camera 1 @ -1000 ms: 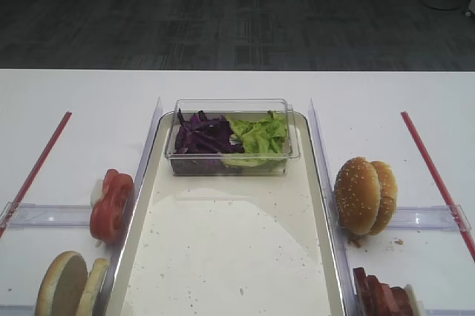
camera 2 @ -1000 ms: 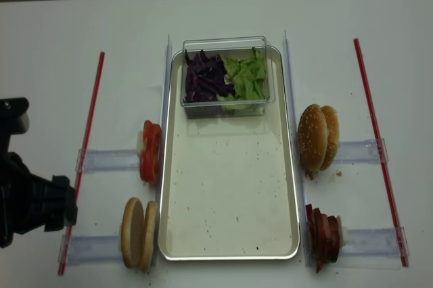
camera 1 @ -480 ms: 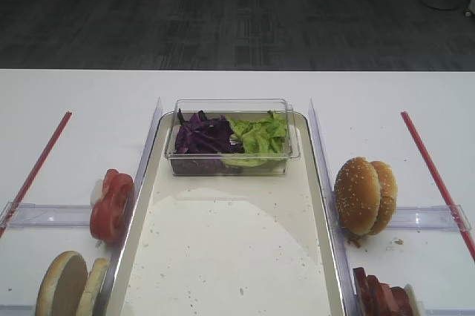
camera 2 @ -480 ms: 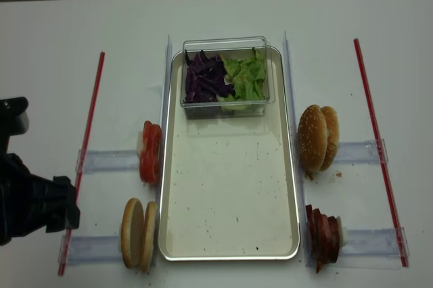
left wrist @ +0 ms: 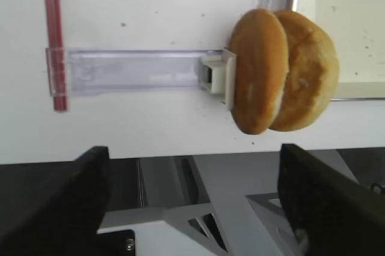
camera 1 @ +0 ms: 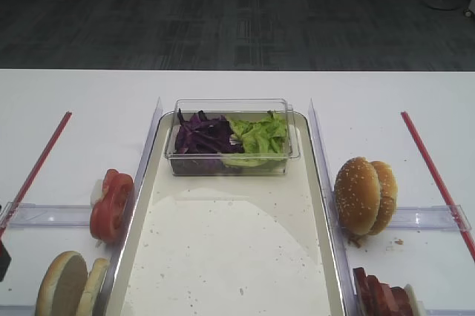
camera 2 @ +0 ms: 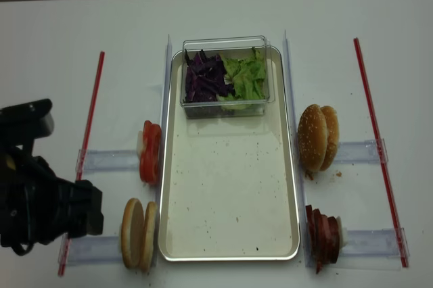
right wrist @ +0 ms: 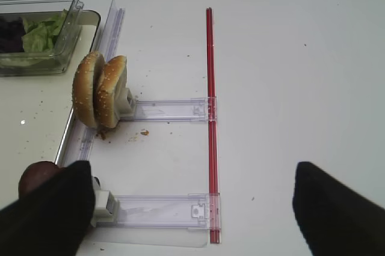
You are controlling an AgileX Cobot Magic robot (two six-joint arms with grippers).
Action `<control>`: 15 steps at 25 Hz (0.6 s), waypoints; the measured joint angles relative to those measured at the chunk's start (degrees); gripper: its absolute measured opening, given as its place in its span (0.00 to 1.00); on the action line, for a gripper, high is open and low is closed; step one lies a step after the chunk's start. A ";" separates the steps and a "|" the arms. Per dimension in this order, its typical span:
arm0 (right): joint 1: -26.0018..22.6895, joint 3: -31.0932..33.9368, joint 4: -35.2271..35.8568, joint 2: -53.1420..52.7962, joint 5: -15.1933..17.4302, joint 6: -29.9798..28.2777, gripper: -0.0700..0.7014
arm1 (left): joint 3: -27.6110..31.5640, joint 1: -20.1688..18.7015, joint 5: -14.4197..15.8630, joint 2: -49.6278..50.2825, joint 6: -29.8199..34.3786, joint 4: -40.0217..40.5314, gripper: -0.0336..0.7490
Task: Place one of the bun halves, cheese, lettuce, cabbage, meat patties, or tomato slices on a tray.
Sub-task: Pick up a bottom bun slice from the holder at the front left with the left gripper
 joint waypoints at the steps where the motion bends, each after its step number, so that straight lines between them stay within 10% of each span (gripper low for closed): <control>1: 0.00 0.00 0.00 0.00 0.00 0.00 0.97 | 0.00 -2.61 -0.67 0.00 -1.72 0.26 0.71; 10: 0.00 0.00 0.00 0.00 0.00 0.00 0.97 | -4.52 -26.66 -5.58 7.64 -23.22 6.25 0.71; 15: 0.00 0.00 0.00 0.00 0.00 0.00 0.97 | -6.74 -32.24 -8.17 12.07 -28.33 7.30 0.71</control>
